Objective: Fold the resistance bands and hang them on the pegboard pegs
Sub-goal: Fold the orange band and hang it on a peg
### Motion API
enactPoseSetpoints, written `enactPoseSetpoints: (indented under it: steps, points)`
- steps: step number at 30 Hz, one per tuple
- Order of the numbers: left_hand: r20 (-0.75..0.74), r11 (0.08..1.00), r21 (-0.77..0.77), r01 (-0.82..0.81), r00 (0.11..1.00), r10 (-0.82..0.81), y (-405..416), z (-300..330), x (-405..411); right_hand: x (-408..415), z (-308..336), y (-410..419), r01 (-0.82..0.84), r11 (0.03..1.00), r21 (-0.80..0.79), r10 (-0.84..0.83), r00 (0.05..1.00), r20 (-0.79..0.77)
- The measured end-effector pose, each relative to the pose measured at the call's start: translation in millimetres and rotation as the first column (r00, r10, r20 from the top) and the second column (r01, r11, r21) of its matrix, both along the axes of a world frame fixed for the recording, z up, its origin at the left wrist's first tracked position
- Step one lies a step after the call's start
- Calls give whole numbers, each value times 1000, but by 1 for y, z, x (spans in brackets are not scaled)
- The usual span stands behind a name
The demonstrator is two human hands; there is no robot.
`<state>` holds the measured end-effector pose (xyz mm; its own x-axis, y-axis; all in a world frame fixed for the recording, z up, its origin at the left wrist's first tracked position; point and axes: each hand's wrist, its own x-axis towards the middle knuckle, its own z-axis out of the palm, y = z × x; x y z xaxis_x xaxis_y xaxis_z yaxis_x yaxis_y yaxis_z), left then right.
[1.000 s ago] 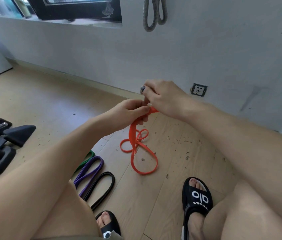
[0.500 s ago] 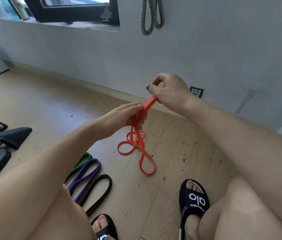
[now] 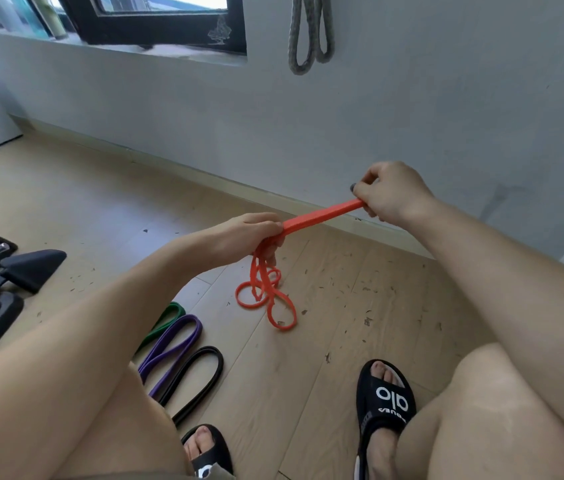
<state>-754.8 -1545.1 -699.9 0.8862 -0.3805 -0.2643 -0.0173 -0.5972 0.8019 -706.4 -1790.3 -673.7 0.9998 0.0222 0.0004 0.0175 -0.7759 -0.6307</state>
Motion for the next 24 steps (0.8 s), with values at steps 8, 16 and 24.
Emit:
enactPoseSetpoints:
  steps: [8, 16, 24]
  points:
    - [29, 999, 32, -26, 999, 25, 0, 4, -4, 0, -1, 4, -86, 974, -211, 66, 993, -99]
    - [55, 986, -136, -92, 993, 100, -10, 4, -5, -18, -6, 59, -383, 907, 173, 410, 896, -168]
    - [68, 977, -166, -132, 987, 145, -2, 1, -4, -22, -12, 73, -443, 852, 279, 511, 820, -257]
